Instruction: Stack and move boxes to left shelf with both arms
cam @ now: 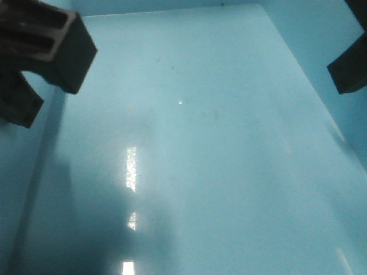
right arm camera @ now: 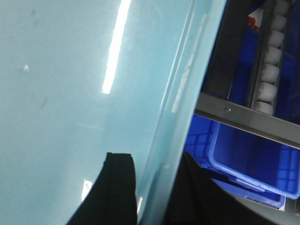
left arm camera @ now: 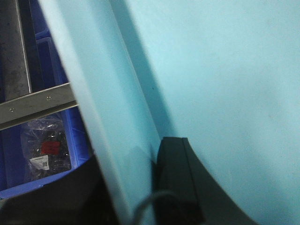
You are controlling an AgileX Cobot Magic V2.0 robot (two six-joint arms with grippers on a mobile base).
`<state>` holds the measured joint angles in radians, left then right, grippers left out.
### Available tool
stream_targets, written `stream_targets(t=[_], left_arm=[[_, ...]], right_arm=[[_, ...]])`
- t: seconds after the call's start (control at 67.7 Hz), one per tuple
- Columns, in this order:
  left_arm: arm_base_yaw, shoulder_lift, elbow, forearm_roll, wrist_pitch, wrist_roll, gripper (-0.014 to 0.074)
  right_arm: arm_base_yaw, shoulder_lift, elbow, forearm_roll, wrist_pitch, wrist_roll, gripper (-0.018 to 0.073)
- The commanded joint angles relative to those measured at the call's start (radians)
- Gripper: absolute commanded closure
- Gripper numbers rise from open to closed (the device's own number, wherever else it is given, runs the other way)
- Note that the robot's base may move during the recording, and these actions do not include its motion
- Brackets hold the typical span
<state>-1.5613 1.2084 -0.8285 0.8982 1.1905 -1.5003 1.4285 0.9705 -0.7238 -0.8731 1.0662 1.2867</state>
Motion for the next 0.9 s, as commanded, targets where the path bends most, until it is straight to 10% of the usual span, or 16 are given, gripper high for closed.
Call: stream_targets(t=[0.0,0.887], left_arm=[[-0.018,-0.019,-0.029,0.134,-0.067,0.046,0.0599],[0.025,-0.019,-0.157,0.141,-0.074,0.178,0.0599]], right_arm=[[0.01,-0.016,-0.046,-0.154,-0.141,-0.025,0.0522],[-0.031,-0.016,-0.166,-0.125,-0.154,-0.026,0.0522]])
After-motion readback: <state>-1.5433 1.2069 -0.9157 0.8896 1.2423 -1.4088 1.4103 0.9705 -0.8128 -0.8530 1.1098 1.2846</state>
